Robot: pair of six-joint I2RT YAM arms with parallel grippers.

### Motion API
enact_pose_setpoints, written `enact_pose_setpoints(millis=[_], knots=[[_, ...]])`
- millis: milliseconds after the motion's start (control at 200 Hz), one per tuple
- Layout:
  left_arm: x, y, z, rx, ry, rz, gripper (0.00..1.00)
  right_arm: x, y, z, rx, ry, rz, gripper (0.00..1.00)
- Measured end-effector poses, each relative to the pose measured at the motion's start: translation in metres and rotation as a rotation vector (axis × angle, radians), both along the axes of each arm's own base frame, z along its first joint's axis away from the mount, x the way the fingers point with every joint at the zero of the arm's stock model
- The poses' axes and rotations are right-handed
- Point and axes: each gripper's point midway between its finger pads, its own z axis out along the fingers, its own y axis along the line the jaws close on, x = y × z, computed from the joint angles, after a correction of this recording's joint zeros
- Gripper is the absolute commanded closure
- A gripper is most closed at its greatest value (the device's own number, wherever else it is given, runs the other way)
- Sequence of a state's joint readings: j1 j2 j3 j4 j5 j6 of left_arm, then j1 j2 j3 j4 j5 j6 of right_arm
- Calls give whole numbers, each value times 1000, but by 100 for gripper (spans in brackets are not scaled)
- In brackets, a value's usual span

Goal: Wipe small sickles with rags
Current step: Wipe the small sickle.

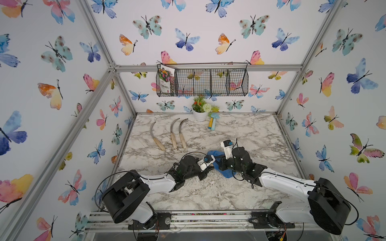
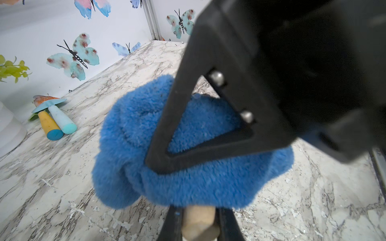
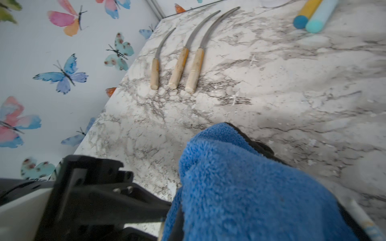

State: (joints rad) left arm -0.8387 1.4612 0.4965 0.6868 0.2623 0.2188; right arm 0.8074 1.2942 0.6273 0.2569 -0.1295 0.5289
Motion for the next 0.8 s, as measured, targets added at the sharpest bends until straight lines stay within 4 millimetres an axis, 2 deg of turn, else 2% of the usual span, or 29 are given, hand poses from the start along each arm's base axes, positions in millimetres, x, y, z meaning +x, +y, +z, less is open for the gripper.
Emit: enact_pose_setpoints(millis=[145, 320, 450, 651, 721, 801], knots=[[0, 0, 2, -4, 0, 0, 100, -16, 13, 16, 48, -24, 69, 98], [-1, 1, 1, -4, 3, 4, 100, -9, 5, 4, 11, -26, 9, 98], [-3, 3, -4, 6, 12, 4, 100, 6, -16, -13, -33, -13, -80, 98], [-2, 3, -2, -1, 6, 4, 100, 36, -71, -43, -109, 43, -251, 98], [-2, 3, -2, -2, 6, 4, 100, 39, -77, -50, -131, 55, -268, 98], [-3, 3, -2, 0, 11, 5, 100, 40, -75, -52, -147, 65, -259, 98]])
